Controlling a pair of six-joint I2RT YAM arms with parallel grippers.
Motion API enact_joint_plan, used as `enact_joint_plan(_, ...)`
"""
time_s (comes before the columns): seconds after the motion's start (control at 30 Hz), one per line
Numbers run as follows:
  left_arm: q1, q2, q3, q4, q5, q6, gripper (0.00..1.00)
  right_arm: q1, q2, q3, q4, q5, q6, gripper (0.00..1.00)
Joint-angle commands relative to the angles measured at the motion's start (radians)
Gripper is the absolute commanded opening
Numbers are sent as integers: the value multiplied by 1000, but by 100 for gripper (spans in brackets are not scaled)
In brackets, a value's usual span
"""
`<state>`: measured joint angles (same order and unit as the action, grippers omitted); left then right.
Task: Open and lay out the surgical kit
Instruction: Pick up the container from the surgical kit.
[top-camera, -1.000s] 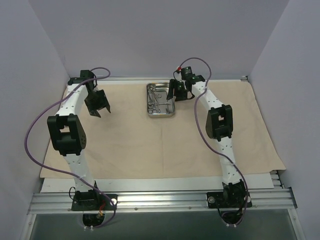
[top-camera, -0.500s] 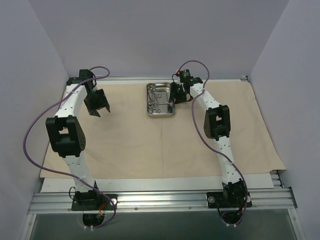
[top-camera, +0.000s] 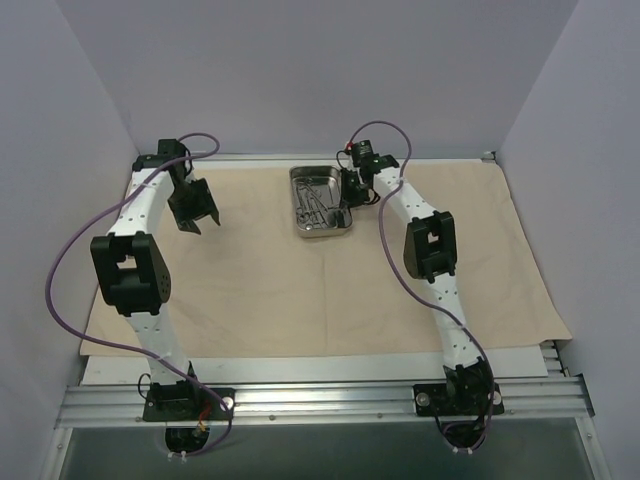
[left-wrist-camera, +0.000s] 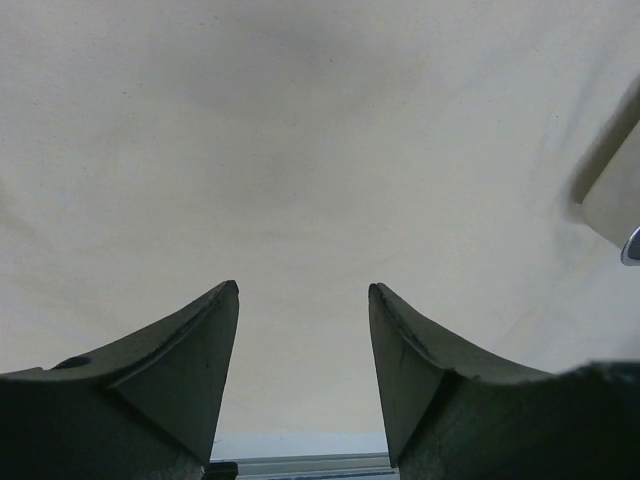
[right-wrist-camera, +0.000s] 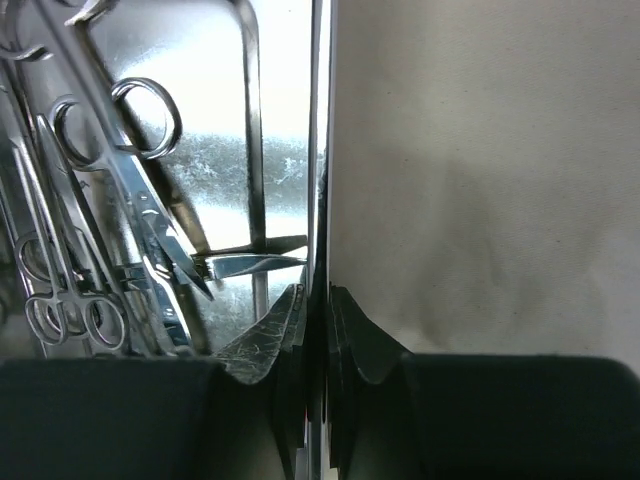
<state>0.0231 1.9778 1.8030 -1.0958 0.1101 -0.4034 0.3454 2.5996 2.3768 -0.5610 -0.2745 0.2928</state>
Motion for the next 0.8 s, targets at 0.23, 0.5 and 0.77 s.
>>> enact_joint_plan(0.23,5,-43,24,2,117,-17,62,113,-136,62,-45,72,-38,0)
enact_joint_plan(0.5,6,-111,59,-45,-61,-58,61,253,-180,42,-71,167,-44,0)
enact_joint_plan(0.77,46,-243,7,-84,-196,-135,61,414,-182,48,-73,253,-1,0)
